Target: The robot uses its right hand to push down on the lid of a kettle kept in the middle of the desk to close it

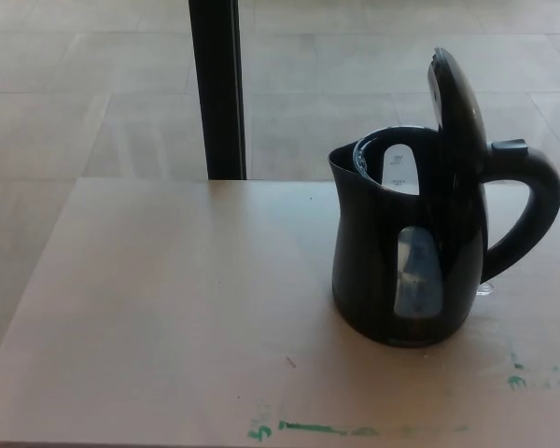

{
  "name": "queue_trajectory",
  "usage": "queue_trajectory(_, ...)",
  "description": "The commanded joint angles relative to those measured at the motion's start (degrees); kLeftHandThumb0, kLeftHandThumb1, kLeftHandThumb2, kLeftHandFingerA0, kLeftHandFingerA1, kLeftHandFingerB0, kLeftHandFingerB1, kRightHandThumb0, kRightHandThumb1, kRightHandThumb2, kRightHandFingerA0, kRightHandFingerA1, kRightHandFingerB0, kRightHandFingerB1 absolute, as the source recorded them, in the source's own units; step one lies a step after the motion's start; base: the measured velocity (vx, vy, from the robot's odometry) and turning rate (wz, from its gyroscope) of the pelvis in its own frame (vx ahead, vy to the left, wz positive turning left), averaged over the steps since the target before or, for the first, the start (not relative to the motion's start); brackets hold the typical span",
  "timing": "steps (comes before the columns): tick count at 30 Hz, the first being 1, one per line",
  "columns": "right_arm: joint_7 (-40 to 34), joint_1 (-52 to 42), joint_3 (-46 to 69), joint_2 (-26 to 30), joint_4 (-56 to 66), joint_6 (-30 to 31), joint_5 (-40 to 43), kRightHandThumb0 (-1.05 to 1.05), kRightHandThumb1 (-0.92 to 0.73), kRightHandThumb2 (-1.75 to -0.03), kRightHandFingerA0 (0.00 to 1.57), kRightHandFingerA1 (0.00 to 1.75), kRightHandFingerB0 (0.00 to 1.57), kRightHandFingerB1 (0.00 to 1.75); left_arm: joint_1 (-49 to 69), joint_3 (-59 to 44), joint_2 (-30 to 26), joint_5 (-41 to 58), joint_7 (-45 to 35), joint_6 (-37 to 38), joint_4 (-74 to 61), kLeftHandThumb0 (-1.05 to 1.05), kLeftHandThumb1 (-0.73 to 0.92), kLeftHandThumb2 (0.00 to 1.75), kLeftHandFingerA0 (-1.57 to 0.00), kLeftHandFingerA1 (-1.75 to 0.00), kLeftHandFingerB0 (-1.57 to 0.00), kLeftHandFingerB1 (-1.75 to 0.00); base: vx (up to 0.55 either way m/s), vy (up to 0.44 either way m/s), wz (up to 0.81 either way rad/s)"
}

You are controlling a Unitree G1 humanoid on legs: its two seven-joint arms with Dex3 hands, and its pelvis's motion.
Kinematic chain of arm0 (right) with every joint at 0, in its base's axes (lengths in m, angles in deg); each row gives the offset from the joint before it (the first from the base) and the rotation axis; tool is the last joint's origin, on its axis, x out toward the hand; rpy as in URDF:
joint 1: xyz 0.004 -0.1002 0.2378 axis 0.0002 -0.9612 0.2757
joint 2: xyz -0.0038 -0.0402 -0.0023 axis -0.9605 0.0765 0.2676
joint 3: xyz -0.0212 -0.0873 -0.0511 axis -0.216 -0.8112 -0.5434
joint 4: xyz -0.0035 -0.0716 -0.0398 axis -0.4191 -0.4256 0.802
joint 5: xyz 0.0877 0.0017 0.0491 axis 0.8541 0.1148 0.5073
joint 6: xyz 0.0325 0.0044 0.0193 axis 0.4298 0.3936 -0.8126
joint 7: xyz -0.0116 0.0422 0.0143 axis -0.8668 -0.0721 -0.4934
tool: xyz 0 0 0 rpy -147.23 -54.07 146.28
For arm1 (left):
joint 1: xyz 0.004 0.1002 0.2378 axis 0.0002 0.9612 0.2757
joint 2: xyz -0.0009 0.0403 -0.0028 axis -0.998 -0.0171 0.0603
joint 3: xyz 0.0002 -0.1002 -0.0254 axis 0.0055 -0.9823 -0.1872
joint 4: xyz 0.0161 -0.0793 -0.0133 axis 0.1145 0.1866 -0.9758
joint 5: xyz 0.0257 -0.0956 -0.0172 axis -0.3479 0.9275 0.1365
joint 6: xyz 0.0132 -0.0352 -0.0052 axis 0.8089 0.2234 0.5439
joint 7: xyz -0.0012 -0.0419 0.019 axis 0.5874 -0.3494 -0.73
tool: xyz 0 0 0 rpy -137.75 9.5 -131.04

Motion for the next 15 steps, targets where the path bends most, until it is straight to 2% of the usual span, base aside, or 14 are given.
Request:
queue_trajectory(1,7.9,0.7,11.0,2.8,2.5,-2.0,14.8,-0.77,-0.63,-0.58,0.37,0.91,0.29,0.73,-2.4,-9.4,-4.3,11.0,-8.9,-2.5,5.2,-0.70,0.75,0.63,-0.42,-0.45,-0.33,-0.35,0.00,0.000,0.00)
queue_trajectory(2,7.3,0.7,11.3,2.5,3.4,-1.3,14.6,-0.77,-0.62,-0.59,0.39,0.92,0.29,0.72,-2.5,-9.4,-4.5,10.5,-9.5,-2.1,5.7,-0.70,0.76,0.63,-0.41,-0.45,-0.33,-0.35,0.00,0.000,0.00)
queue_trajectory(3,8.2,1.0,11.1,3.2,2.0,-2.2,13.6,-0.81,-0.48,-0.92,0.41,0.82,0.28,0.69,-2.8,-9.8,-4.6,10.4,-9.0,-2.4,6.0,-0.70,0.74,0.63,-0.44,-0.44,-0.35,-0.35,0.00,0.000,0.00)
queue_trajectory(4,8.6,0.6,11.1,3.0,2.4,-2.5,13.5,-0.78,-0.63,-0.59,0.37,0.89,0.29,0.71,-2.8,-9.9,-4.6,10.2,-9.0,-2.3,6.1,-0.69,0.75,0.63,-0.44,-0.44,-0.35,-0.35,0.00,0.000,0.00)
queue_trajectory(11,9.9,1.3,12.5,3.1,1.6,-1.7,13.9,-0.75,-0.63,-0.59,0.37,0.90,0.28,0.70,-3.3,-11.0,-4.7,9.9,-10.0,-1.3,7.5,-0.69,0.75,0.63,-0.44,-0.42,-0.34,-0.35,0.00,0.000,0.00)
queue_trajectory(12,9.7,1.3,12.5,2.9,2.0,-1.7,14.0,-0.79,-0.50,-0.74,0.41,0.85,0.30,0.69,-3.4,-11.0,-4.8,9.8,-10.0,-1.4,7.6,-0.69,0.75,0.63,-0.45,-0.44,-0.35,-0.35,0.00,0.000,0.00)
queue_trajectory(13,9.4,1.0,12.6,2.5,2.6,-1.9,14.1,-0.79,-0.50,-0.74,0.41,0.85,0.30,0.69,-3.5,-10.9,-4.9,9.8,-10.0,-1.4,7.8,-0.69,0.75,0.63,-0.45,-0.44,-0.35,-0.35,0.00,0.000,0.00)
queue_trajectory(14,9.7,1.0,13.0,2.2,3.0,-1.4,15.1,-0.75,-0.62,-0.59,0.36,0.91,0.29,0.70,-3.4,-11.0,-4.8,9.9,-10.1,-1.3,7.9,-0.70,0.74,0.63,-0.45,-0.44,-0.36,-0.35,0.00,0.000,0.00)
queue_trajectory(15,9.2,0.7,12.9,2.0,3.7,-0.6,15.2,-0.74,-0.61,-0.59,0.38,0.86,0.28,0.67,-3.5,-11.0,-4.8,10.1,-9.9,-1.3,7.9,-0.70,0.74,0.63,-0.47,-0.44,-0.36,-0.35,0.00,0.000,0.00)
